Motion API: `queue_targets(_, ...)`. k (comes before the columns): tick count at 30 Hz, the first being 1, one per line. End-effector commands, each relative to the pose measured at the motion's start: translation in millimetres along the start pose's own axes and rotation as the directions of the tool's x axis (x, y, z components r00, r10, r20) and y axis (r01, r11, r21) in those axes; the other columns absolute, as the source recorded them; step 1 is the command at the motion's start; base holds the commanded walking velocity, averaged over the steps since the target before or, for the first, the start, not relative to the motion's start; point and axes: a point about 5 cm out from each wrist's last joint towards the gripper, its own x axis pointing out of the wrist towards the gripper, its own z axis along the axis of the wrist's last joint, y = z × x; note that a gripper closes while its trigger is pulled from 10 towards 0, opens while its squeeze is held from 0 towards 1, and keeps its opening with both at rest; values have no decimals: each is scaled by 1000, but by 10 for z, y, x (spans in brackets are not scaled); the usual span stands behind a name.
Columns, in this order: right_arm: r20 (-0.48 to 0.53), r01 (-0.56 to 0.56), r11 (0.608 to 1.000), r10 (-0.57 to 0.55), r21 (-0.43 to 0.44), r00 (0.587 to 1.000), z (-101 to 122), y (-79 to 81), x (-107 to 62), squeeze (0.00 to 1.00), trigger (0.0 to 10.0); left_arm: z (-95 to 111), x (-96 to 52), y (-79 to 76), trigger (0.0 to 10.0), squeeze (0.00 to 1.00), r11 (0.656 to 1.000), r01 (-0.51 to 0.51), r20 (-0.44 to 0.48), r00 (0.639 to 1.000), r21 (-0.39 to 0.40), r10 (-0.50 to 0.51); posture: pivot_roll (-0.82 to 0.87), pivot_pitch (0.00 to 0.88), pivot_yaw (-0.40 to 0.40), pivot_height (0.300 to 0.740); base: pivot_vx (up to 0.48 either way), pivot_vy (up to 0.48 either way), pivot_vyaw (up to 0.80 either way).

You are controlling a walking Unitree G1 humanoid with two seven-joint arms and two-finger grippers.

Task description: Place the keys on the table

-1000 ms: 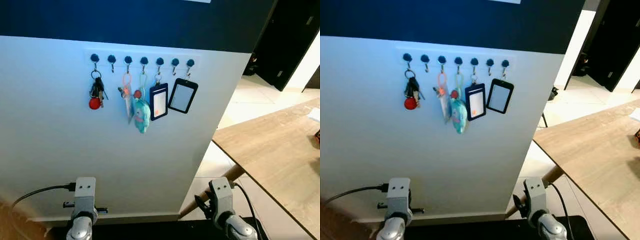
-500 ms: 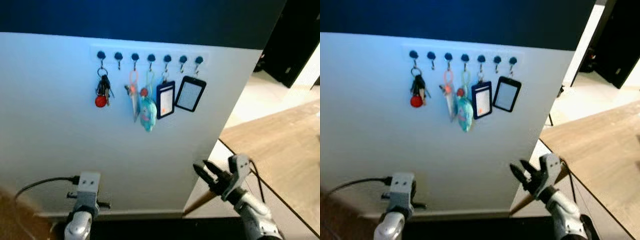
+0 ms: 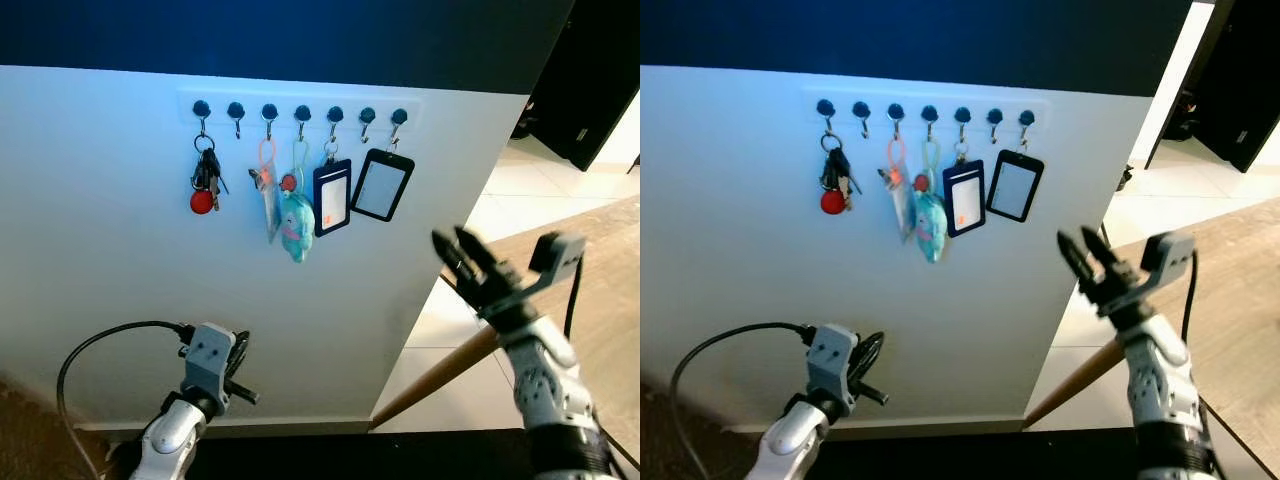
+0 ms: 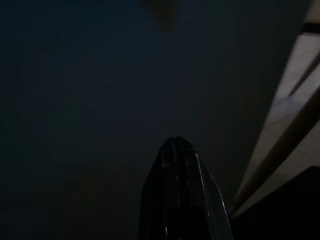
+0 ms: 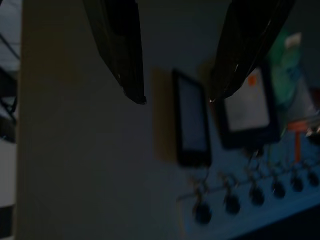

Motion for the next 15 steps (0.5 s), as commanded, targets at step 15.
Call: queue_targets(15,25,105,993,-104,-47,994,174,-22,251,0,10000,727,200,-216,10000,0,997,74,260,963,-17,-67,85,71,-67,740,0,0,0)
